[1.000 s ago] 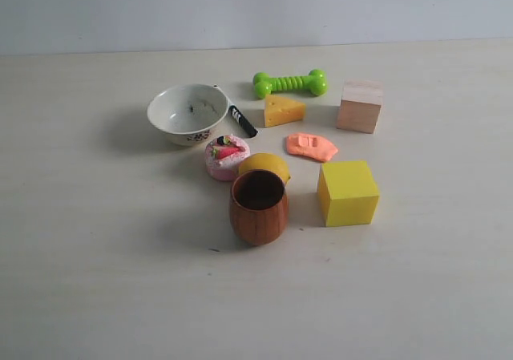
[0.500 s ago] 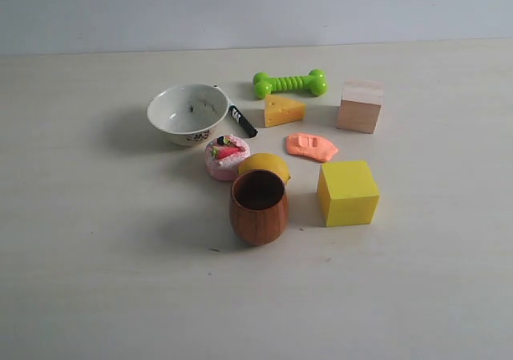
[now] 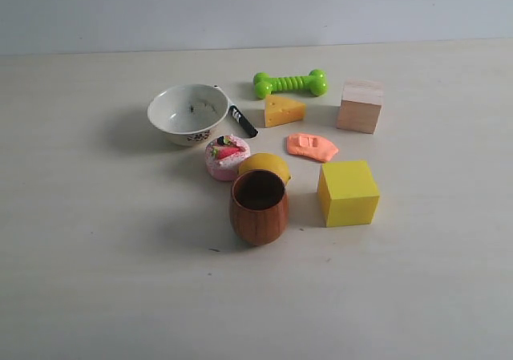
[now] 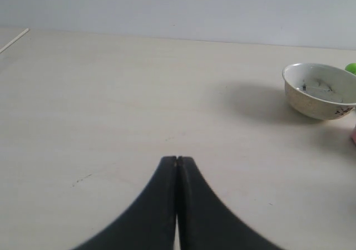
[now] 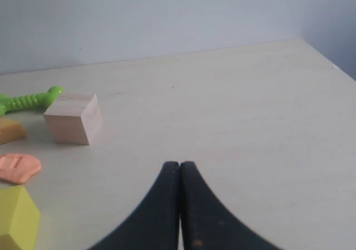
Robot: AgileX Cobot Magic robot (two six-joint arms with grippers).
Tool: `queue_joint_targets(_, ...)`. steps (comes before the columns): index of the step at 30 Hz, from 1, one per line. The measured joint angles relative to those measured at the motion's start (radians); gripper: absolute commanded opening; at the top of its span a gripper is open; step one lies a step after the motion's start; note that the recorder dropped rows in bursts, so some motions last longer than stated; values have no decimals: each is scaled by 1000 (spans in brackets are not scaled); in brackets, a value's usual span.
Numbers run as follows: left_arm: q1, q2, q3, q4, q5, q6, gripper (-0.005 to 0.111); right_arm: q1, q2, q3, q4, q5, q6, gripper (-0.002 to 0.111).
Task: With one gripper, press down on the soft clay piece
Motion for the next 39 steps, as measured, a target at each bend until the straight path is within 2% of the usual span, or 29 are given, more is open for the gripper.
queue_joint_targets(8, 0, 0, 0, 0, 0, 0, 0, 0, -167, 104, -23, -11, 2, 0)
queue_joint_targets(20, 0, 0, 0, 0, 0, 0, 0, 0, -297, 179, -23, -6, 4, 0)
queue_joint_targets(39, 0, 0, 0, 0, 0, 0, 0, 0, -326, 179, -23, 50, -49, 0)
